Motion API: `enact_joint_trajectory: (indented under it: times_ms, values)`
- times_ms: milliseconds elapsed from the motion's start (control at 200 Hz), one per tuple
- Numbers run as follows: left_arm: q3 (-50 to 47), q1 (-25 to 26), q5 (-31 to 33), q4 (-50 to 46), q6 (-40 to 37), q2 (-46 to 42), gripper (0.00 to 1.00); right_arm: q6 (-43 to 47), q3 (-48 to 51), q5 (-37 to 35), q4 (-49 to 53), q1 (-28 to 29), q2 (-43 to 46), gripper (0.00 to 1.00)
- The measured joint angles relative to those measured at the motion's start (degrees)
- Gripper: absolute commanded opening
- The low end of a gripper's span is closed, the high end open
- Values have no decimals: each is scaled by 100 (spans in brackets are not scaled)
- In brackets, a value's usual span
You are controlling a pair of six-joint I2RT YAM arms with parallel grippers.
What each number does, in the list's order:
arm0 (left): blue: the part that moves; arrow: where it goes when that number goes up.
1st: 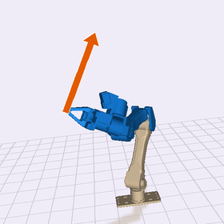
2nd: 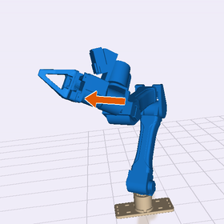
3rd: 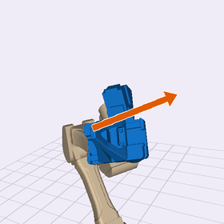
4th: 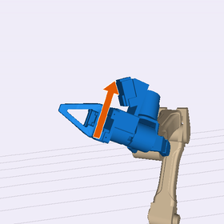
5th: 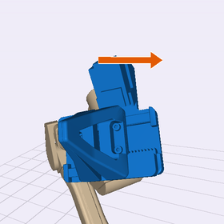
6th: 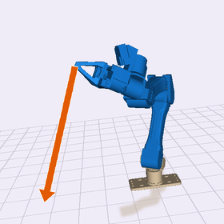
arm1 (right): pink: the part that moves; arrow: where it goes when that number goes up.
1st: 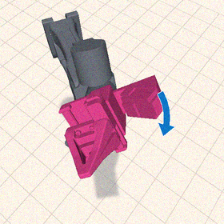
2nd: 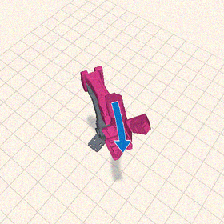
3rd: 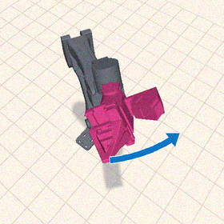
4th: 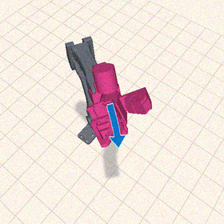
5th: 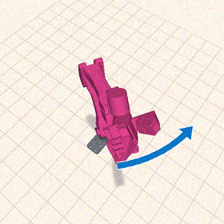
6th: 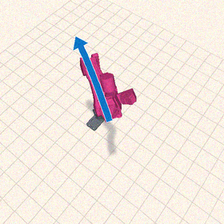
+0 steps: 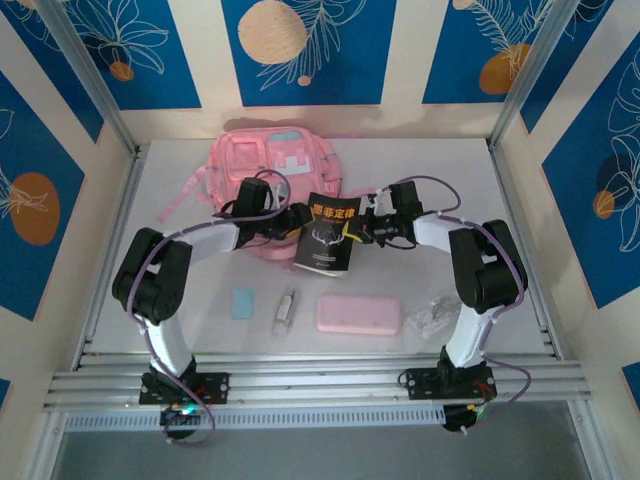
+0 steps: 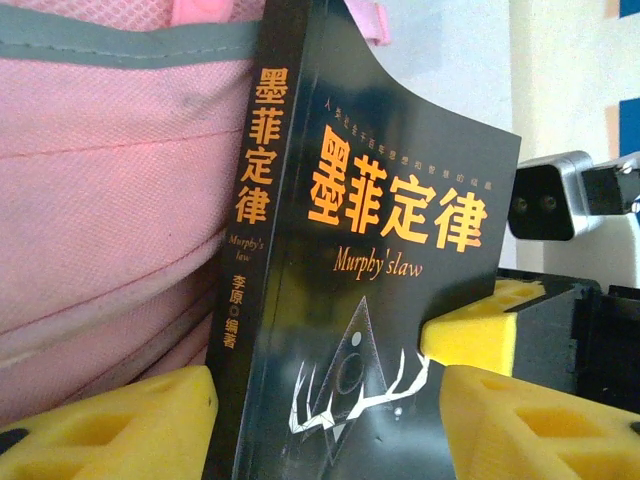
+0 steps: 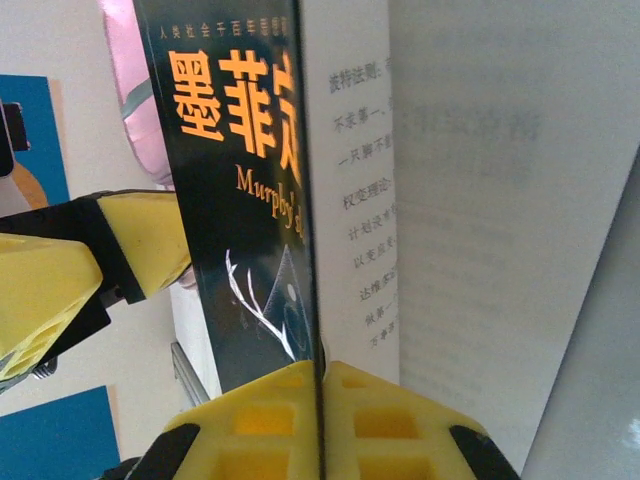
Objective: Pack the student bag
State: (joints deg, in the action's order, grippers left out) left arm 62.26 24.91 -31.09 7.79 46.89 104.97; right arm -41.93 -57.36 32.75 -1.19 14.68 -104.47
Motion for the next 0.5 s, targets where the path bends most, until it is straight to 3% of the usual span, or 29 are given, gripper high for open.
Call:
enact_joint_trajectory:
  times_ms: [245, 500]
  values:
    - [634, 153, 332, -1034, -608, 201, 69, 68, -39, -61, 85, 4, 0, 0]
    - [1025, 278, 776, -1838, -1078, 398, 67, 105, -81, -129, 79, 59, -13, 0]
